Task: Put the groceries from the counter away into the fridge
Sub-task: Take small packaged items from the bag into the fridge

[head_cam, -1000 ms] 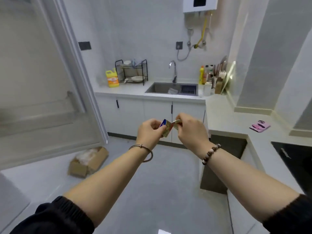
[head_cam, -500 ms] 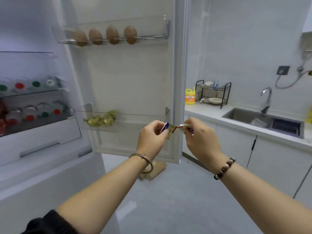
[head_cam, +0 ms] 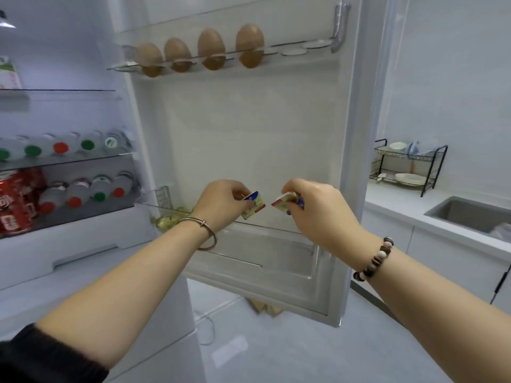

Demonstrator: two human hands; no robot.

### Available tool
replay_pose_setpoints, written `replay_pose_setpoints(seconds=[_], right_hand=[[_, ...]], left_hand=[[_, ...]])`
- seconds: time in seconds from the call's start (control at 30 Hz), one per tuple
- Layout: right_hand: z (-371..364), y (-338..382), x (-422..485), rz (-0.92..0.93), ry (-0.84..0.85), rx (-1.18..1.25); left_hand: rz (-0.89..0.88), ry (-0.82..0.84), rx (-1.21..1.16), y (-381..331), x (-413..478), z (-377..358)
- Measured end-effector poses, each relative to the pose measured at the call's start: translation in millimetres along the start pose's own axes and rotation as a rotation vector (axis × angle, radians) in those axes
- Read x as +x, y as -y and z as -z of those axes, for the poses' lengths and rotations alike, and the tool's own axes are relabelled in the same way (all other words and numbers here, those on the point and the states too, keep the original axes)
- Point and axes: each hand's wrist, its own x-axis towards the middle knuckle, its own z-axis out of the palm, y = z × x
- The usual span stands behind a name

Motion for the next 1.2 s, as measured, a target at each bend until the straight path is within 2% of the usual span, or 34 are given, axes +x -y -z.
replay_pose_setpoints(seconds=[0.1, 0.2, 0.27, 0.37, 0.5, 0.77, 1.07, 1.2], right_hand=[[-13.1, 6.2, 20.8, -0.124, 0.276, -0.086], [-24.6, 6.9, 35.7, -0.224, 0.591, -0.187], [-31.3, 3.5, 39.5, -0.301, 0.713, -0.159], [-36.1, -1.0, 41.6, -0.386, 0.737, -0.117], [-37.2, -0.7, 43.2, -0.431, 0.741, -0.087], [-35.6, 4.7, 40.9, -0.433, 0.806, -0.084], [-33.9, 9.5, 38.9, -0.445, 0.881, -0.095], [-35.9, 14.1, 37.0, -0.479, 0.869, -0.127]], left_hand=[[0.004, 0.092, 0.029, 10.7, 10.7, -0.8], [0.039, 0.368, 0.087, 11.5, 21.2, -2.1], [0.098, 0.551, 0.098, 10.1, 28.6, -3.5], [0.142, 0.711, 0.136, 8.8, 38.4, -8.0], [0.152, 0.815, 0.12, 8.7, 42.8, -12.5], [0.12, 0.844, 0.144, 12.3, 41.5, -13.2], [0.172, 0.954, 0.094, 9.2, 36.1, -9.2], [0.147, 0.926, 0.048, 9.0, 32.3, -5.7]])
